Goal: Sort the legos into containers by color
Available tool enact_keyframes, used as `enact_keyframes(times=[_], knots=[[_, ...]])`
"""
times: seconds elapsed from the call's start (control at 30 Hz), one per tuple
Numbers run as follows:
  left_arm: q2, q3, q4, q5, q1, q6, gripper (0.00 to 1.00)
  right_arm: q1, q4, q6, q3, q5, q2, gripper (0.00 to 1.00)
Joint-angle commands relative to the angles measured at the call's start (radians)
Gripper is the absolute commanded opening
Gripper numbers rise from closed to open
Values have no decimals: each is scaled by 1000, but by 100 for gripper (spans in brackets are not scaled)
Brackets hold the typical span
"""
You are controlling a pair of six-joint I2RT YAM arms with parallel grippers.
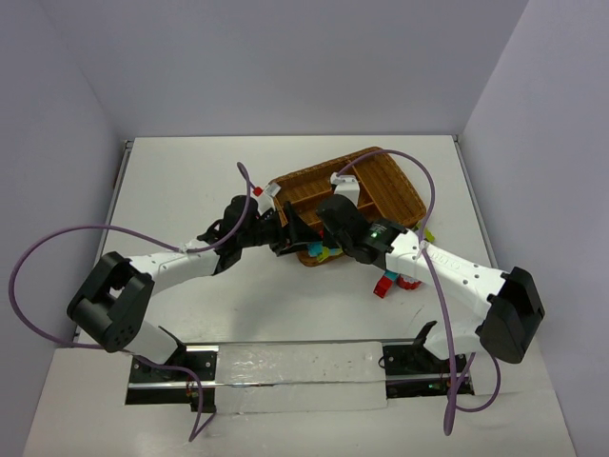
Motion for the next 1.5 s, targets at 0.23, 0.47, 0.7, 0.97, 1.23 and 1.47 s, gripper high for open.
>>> enact_keyframes(times=[0.23, 0.47, 0.7, 0.97, 1.23, 1.47], knots=[[-6, -9, 58, -2, -9, 4, 77, -22, 22, 17, 56, -3, 12, 0], [12, 1, 59, -2, -14, 6, 74, -32, 24, 15, 49, -19, 0, 0], [36, 23, 58, 2, -27, 9, 73, -33, 27, 19, 53, -32, -2, 0], [47, 32, 57, -7, -41, 10, 69, -33, 30, 21, 59, -46, -9, 0], [50, 36, 67, -16, -52, -2, 65, -33, 31, 27, 72, -61, -5, 0], [50, 30, 76, -27, -55, -6, 27, -33, 33, 32, 71, -70, -6, 0]])
